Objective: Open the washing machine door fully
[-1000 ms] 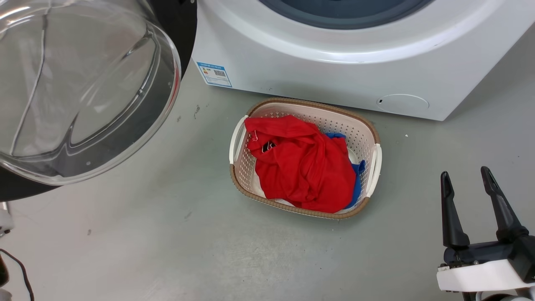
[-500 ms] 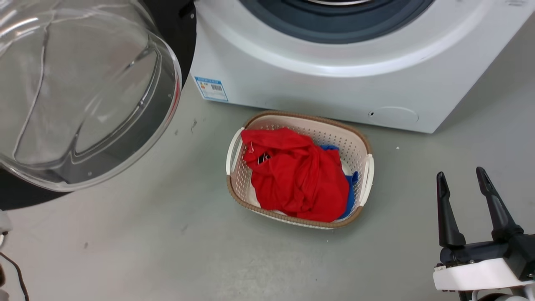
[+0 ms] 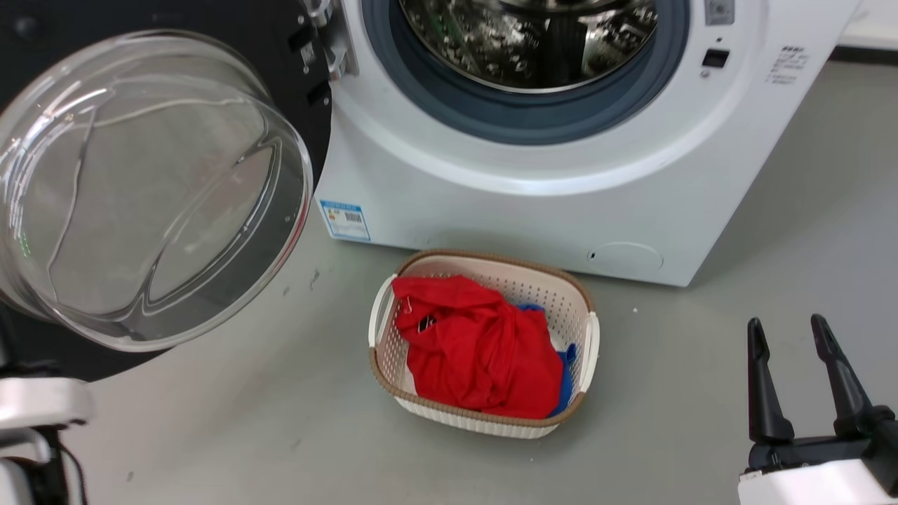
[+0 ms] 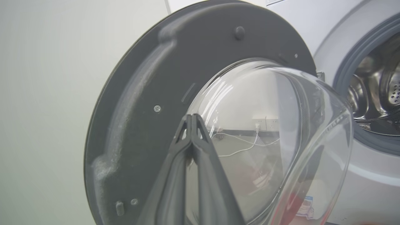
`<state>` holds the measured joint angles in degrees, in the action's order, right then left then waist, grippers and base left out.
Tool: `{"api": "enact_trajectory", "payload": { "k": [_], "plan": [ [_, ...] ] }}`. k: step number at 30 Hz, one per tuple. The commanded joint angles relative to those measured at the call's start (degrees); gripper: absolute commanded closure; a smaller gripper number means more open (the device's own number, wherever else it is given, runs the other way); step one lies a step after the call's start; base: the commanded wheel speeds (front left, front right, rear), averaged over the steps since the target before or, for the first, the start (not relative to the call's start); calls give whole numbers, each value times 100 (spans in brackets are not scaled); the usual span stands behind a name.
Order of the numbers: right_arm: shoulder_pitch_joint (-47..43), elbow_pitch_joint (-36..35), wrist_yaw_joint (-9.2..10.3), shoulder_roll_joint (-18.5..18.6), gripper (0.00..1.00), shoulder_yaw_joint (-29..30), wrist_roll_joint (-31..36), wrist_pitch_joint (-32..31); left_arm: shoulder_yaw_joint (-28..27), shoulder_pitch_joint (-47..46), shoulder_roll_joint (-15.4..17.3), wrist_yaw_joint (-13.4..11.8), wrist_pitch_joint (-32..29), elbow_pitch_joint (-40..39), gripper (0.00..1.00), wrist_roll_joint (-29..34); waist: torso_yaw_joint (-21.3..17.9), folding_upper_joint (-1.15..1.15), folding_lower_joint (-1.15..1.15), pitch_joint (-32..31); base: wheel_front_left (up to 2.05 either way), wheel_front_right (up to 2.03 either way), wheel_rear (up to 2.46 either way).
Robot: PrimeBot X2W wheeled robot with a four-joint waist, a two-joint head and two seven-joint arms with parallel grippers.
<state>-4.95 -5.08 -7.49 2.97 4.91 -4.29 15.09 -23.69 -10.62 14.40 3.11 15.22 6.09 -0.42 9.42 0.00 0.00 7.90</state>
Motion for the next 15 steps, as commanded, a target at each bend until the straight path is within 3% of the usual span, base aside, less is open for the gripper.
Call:
{"api": "enact_trajectory", "payload": {
  "k": [1,8,15],
  "plan": [
    [-72,6,-1,-15,0,14,-37,11,89,126,-102,23,-13,-149,100,19,-42,0,0,-146,0,0,0],
    [-201,-44,0,-13,0,70,-193,11,817,598,-546,19,-14,-938,100,349,-178,0,0,-389,0,0,0],
    [-298,-32,0,-13,0,45,-257,11,1418,913,-782,109,-14,-985,100,416,-411,0,0,-565,0,0,0]
  ]
}}
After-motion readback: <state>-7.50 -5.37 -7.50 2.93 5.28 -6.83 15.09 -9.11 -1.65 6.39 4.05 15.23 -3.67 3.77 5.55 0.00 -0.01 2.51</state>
